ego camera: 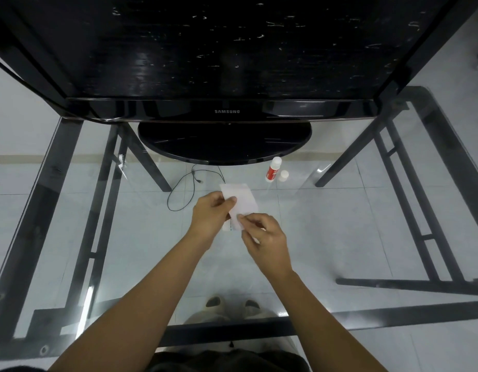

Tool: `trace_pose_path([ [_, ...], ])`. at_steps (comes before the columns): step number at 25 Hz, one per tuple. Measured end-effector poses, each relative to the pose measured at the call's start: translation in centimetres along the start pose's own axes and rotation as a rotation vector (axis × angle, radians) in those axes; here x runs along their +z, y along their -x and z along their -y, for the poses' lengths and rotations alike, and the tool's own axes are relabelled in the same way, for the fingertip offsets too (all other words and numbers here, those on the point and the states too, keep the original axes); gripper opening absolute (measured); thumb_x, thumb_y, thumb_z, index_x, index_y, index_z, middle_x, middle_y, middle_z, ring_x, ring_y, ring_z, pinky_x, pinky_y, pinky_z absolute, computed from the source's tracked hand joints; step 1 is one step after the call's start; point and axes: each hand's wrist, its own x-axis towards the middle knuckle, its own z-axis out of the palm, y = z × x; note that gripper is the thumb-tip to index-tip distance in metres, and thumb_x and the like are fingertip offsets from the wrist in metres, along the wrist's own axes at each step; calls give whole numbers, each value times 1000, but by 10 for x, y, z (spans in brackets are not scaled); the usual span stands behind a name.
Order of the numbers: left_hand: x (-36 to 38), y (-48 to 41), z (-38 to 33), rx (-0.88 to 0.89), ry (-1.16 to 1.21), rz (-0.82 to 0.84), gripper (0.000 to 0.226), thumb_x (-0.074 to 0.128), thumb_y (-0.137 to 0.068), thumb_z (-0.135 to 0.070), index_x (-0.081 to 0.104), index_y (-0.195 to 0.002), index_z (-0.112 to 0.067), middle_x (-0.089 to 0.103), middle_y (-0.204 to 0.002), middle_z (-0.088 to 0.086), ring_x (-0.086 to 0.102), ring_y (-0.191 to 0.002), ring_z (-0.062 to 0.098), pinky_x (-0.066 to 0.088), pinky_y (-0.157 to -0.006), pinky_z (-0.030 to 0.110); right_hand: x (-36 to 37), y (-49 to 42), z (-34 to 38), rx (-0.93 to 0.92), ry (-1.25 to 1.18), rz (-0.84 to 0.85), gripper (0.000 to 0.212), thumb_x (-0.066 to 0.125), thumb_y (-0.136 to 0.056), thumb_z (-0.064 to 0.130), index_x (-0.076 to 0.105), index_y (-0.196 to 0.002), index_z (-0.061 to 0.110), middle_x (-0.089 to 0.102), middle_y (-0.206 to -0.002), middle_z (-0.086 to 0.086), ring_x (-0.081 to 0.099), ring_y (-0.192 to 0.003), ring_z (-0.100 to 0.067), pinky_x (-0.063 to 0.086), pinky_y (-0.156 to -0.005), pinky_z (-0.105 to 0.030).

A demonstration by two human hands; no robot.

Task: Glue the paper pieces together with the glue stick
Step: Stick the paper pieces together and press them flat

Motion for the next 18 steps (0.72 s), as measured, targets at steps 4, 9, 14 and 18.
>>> trace_pose_path([
  [4, -16, -9, 0, -24, 54, 53, 16, 57, -88, -9, 64, -98, 0, 69, -100, 14, 65, -94, 27, 54, -84, 39, -5, -3, 2, 296, -265, 46, 43, 70, -80, 32, 61, -119, 17, 57, -112, 0, 54, -100, -8, 47, -81, -10],
  [9, -26, -9, 16, -116, 81, 256, 16, 58, -88, -12, 66, -99, -4, 71, -101, 9, 68, -93, 22, 54, -79, 30, -11, -30, -15, 910, -532, 152, 34, 56, -89, 40, 58, -118, 21, 61, -112, 5, 60, -93, -9, 52, -78, -21],
  [14, -18, -18, 33, -76, -75, 58, 13, 64, -85, -17, 67, -97, -15, 71, -90, 1, 67, -83, 19, 56, -73, 30, 3, -38, -22, 894, -497, 109, 17, 66, -84, 20, 69, -100, 16, 67, -91, 6, 63, -81, -9, 53, -68, -17],
  [18, -9, -23, 46, 51, -361, -165, 28, 64, -84, -18, 63, -112, -14, 67, -88, 1, 58, -67, 10, 49, -73, 19, 14, -43, -29, 886, -417, 93, 19, 69, -82, 19, 69, -100, 16, 65, -88, 6, 61, -74, -2, 53, -65, -17],
])
